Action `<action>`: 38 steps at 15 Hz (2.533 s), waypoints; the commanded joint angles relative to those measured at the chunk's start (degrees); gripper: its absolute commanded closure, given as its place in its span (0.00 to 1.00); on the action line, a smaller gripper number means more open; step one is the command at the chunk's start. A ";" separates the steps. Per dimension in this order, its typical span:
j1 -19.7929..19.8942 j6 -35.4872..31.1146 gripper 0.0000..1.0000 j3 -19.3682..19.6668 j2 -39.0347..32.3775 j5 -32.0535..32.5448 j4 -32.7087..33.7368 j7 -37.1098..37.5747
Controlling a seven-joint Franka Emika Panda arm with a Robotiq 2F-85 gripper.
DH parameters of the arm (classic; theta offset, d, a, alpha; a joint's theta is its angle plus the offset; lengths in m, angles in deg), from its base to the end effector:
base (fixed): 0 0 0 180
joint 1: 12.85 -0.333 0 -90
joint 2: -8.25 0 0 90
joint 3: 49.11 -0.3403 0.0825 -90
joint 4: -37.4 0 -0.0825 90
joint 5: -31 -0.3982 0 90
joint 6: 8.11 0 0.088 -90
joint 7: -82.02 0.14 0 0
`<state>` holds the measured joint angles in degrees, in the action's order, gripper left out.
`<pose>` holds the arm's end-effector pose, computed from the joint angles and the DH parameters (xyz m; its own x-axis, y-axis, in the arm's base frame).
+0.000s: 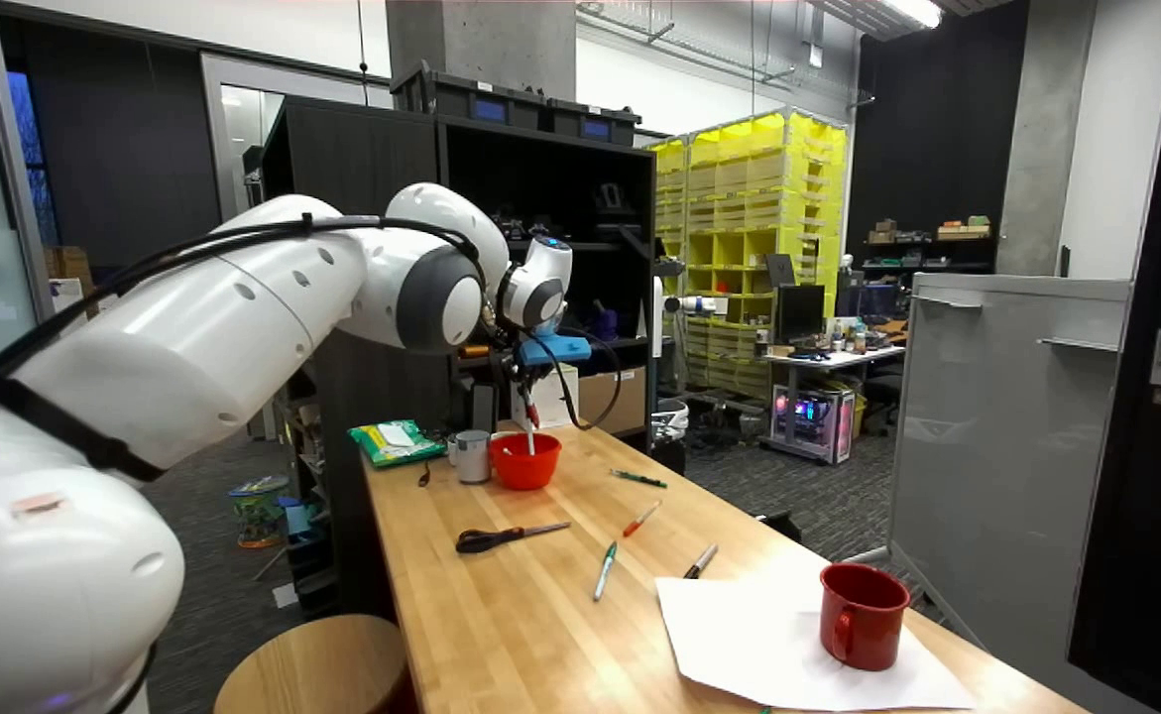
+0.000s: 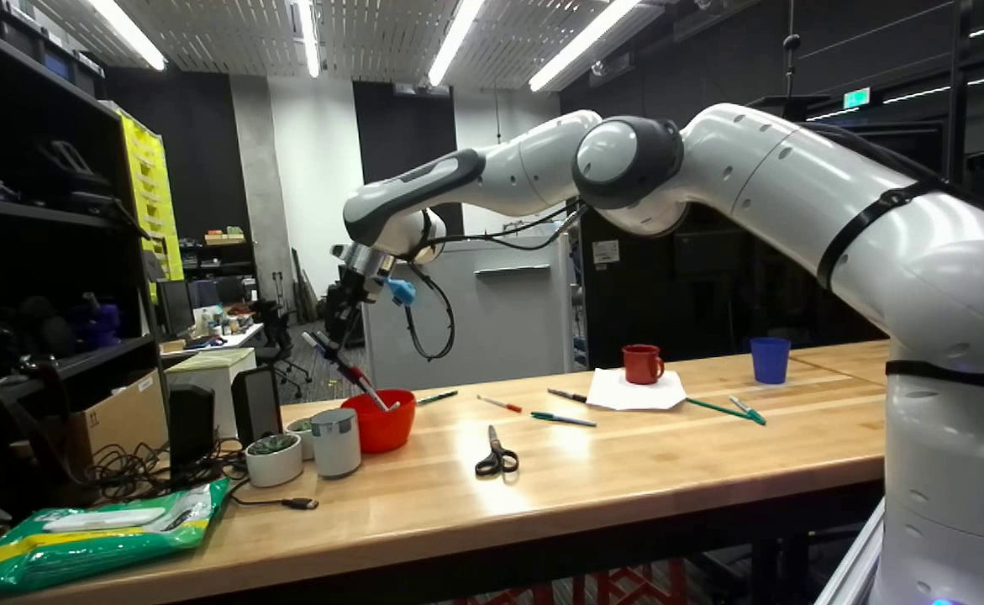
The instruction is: Remove one marker from the left red cup, then move it to the left
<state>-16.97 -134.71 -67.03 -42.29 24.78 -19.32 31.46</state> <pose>0.8174 0.2291 0.3651 0.4214 0.7772 0.4673 0.8690 -0.4934 0.0370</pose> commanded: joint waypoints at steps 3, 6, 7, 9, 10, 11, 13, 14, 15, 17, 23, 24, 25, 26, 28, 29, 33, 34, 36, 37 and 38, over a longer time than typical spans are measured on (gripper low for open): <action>-0.16 -2.14 0.97 1.19 8.63 0.74 -11.18 3.99; -0.22 -2.35 0.97 1.25 11.41 0.80 -14.71 5.22; -0.19 -2.41 0.97 1.23 12.29 0.77 -15.78 5.58; -0.18 -2.84 0.97 1.24 13.91 0.77 -17.94 6.22; -0.20 -3.02 0.97 1.32 14.68 0.85 -18.93 6.64; -0.67 -2.92 0.97 1.87 15.38 0.34 -19.60 6.78; -0.57 -3.22 0.97 1.98 16.83 0.29 -21.56 7.07; -0.56 -3.37 0.97 2.09 17.53 0.29 -22.50 7.36; -0.50 -3.45 0.97 2.19 18.21 0.28 -23.46 7.56; -0.39 -3.45 0.97 2.37 19.63 0.15 -25.42 7.94; -0.36 -6.15 0.97 2.88 21.39 0.68 -29.13 7.18; -0.21 -7.27 0.97 2.87 21.06 0.76 -29.32 6.41; 0.10 -7.97 0.97 2.78 20.25 0.55 -29.10 5.64; 0.49 -9.00 0.97 2.51 19.51 0.20 -29.11 4.47; 0.88 -9.26 0.97 2.73 17.91 0.36 -28.54 3.22; 1.16 -9.95 0.97 2.69 17.63 0.23 -28.96 2.62; 2.03 -10.92 0.97 2.68 16.30 0.20 -29.04 1.16; 2.28 -10.70 0.97 2.51 15.80 -0.10 -28.71 0.95; 2.97 -8.66 0.97 1.76 15.04 -1.56 -27.87 0.89; 3.71 -7.36 0.97 0.80 14.61 -3.08 -27.36 -0.03; 4.51 -6.03 0.97 -0.24 14.36 -4.70 -27.01 -1.18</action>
<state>-14.38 -143.87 -64.69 -27.33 23.55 -47.46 33.15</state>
